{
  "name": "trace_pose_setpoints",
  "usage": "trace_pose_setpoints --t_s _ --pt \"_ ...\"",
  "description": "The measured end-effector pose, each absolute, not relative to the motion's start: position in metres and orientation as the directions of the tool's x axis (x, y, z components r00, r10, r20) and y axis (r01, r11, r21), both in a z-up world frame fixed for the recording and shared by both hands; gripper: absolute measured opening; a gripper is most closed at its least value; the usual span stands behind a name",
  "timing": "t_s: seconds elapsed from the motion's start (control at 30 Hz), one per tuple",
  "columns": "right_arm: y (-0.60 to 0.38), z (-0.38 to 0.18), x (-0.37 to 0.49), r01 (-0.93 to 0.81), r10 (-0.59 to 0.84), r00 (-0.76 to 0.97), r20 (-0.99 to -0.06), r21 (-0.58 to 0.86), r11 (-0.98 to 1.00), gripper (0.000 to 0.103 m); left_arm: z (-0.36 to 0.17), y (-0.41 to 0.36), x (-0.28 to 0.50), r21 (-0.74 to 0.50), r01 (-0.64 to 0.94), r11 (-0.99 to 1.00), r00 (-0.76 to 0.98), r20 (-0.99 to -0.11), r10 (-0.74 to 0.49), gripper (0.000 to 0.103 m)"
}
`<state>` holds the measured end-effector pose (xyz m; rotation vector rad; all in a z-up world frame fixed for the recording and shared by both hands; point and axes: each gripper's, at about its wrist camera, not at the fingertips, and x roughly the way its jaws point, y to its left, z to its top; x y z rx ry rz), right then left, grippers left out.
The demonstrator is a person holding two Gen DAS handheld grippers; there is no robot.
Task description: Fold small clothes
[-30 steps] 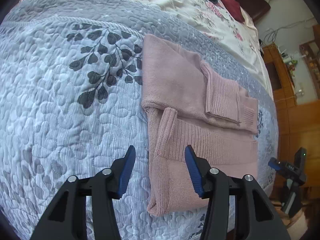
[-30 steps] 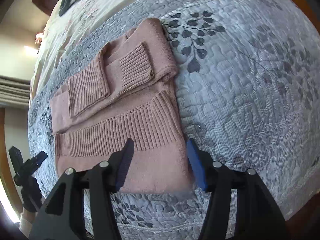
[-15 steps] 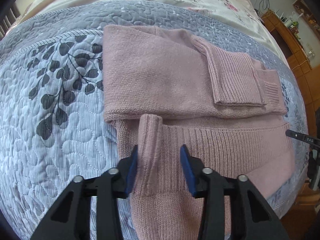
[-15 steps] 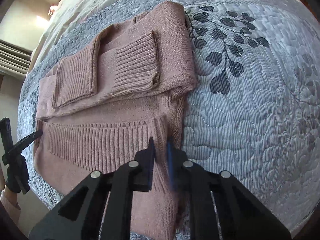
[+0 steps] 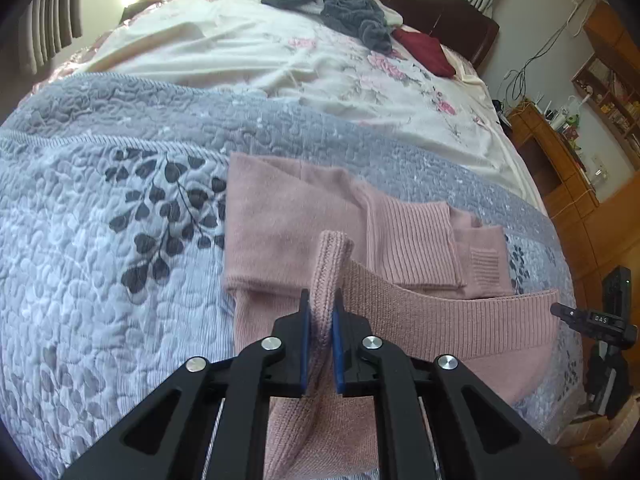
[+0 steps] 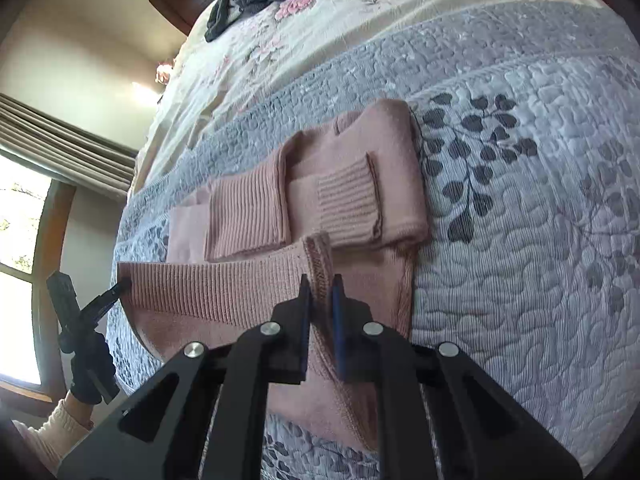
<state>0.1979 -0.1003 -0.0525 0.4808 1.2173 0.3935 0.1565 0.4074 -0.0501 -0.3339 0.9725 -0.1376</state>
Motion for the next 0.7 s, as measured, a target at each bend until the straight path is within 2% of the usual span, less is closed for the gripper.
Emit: trace_pose_setpoints --t_s 0.17,0.37,0.6,0.7 --pt "-0.105 -0.033 0.244 -0.038 0.549 0.373 -0.748 0.579 0.815 0.009 -0.031 0.417 0.198 -0.345 -0.018 0.939 0.621 -0.740 -0.260 0.009" --pt "-0.091 -0.040 0.307 -0.050 0.530 0.402 -0.747 0.560 0.827 0.009 -0.049 0.421 0.257 -0.330 -0.017 0.944 0.638 -0.730 -0.244 0.009" --pt "-0.061 -0.100 0.359 -0.022 0.438 0.323 -0.839 0.456 0.890 0.009 -0.121 0.424 0.305 -0.280 -0.098 0.955 0.524 -0.830 -0.190 0.009" --pt "-0.061 -0.119 0.364 0.010 0.423 0.301 -0.854 0.447 0.894 0.009 -0.142 0.435 0.309 -0.294 -0.150 0.944 0.493 -0.850 -0.186 0.011"
